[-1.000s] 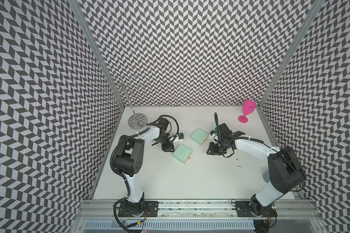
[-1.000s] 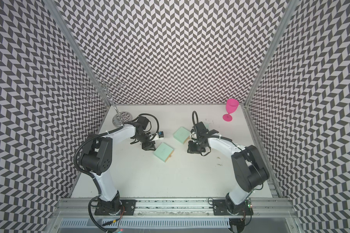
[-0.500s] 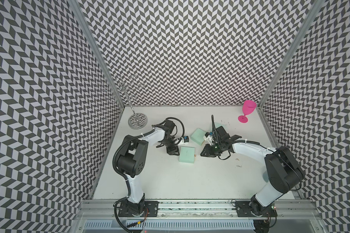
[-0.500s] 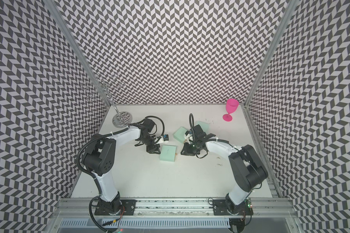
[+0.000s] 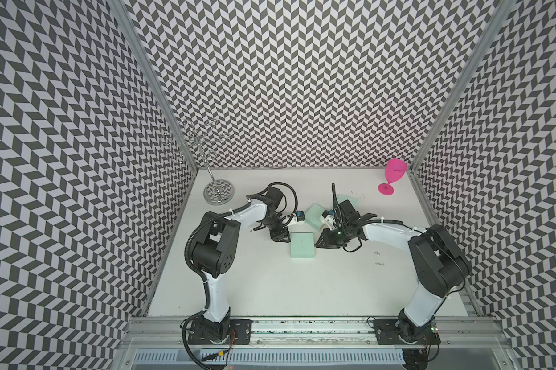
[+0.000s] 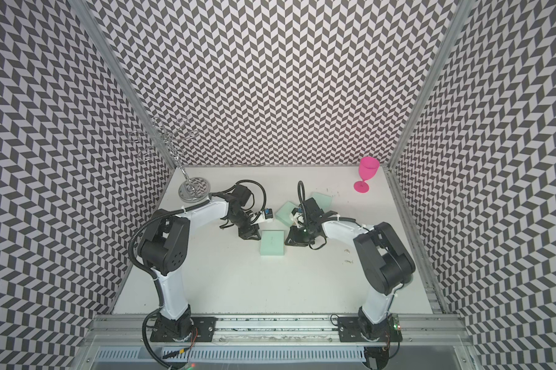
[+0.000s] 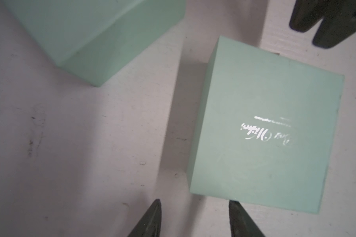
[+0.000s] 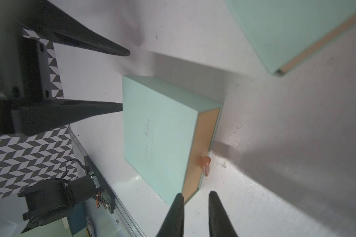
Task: Place the earrings into the drawer-style jewelry box
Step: Move the jewelry box to the center of the board, then open the drawer in the jewelry box.
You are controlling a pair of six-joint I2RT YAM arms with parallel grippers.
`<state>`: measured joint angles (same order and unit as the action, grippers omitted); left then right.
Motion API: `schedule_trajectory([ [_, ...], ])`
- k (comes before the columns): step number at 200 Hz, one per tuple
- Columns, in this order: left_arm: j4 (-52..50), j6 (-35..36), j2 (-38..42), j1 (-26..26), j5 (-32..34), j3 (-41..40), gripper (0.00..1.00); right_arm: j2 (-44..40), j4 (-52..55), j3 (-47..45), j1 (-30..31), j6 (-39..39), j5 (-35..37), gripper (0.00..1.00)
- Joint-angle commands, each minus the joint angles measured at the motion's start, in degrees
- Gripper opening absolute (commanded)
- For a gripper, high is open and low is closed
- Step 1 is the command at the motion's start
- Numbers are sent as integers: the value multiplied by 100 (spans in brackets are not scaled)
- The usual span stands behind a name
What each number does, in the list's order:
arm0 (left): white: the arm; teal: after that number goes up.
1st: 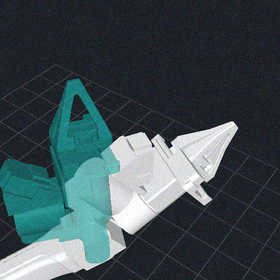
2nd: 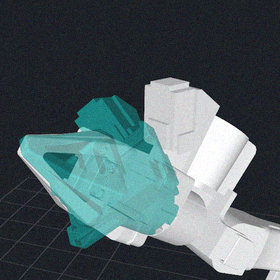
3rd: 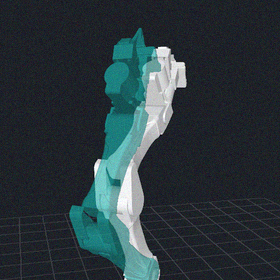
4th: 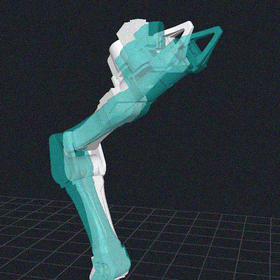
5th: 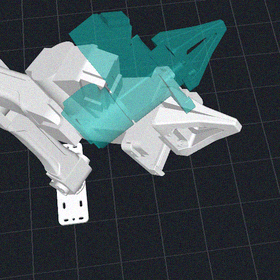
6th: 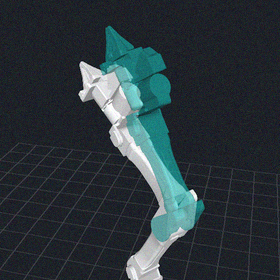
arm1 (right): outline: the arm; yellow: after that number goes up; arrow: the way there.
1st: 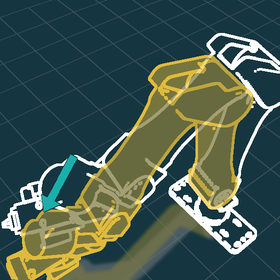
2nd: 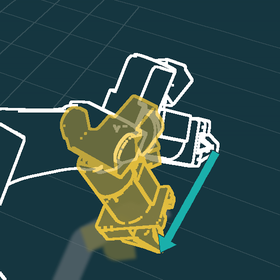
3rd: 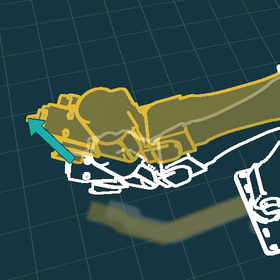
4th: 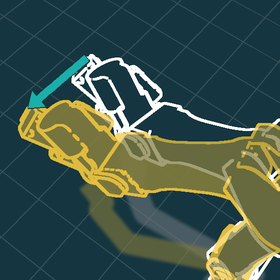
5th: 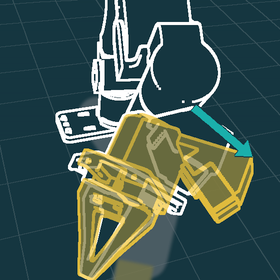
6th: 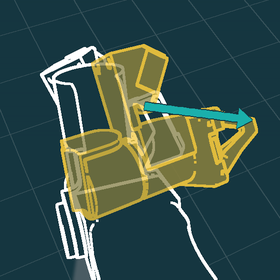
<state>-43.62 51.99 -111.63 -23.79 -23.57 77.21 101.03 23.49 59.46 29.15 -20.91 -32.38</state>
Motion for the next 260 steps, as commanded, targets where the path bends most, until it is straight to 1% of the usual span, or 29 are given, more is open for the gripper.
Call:
schedule_trajectory([
  [1, -67, 55, 76, 22, 35, 84, 55, 234, -142, 255, 13, 231, 119, 23],
  [21, -92, 66, 167, 54, 72, 40, 55, 445, 47, 464, 15, 345, 244, 23],
  [52, -256, 58, 438, 112, 31, 124, 55, 488, 112, 550, 12, 414, 292, 24],
  [80, -474, -37, 658, 86, -239, 458, 55, 487, 78, 523, 13, 423, 194, 24],
  [98, -611, -116, 644, 20, -405, 703, 55, 487, 40, 503, 13, 415, 129, 23],
  [115, -651, -114, 569, -83, -429, 756, 55, 513, 33, 494, 14, 446, 50, 23],
  [160, -624, -74, 394, -374, -394, 596, 55, 547, -9, 373, 12, 466, 13, 23],
  [203, -623, -145, 390, -425, -480, 366, 54, 553, -122, 261, 28, 428, 9, 23],
  [260, -423, -129, 453, -461, -365, -116, 54, 694, -160, 373, 21, 463, -27, 23],
])
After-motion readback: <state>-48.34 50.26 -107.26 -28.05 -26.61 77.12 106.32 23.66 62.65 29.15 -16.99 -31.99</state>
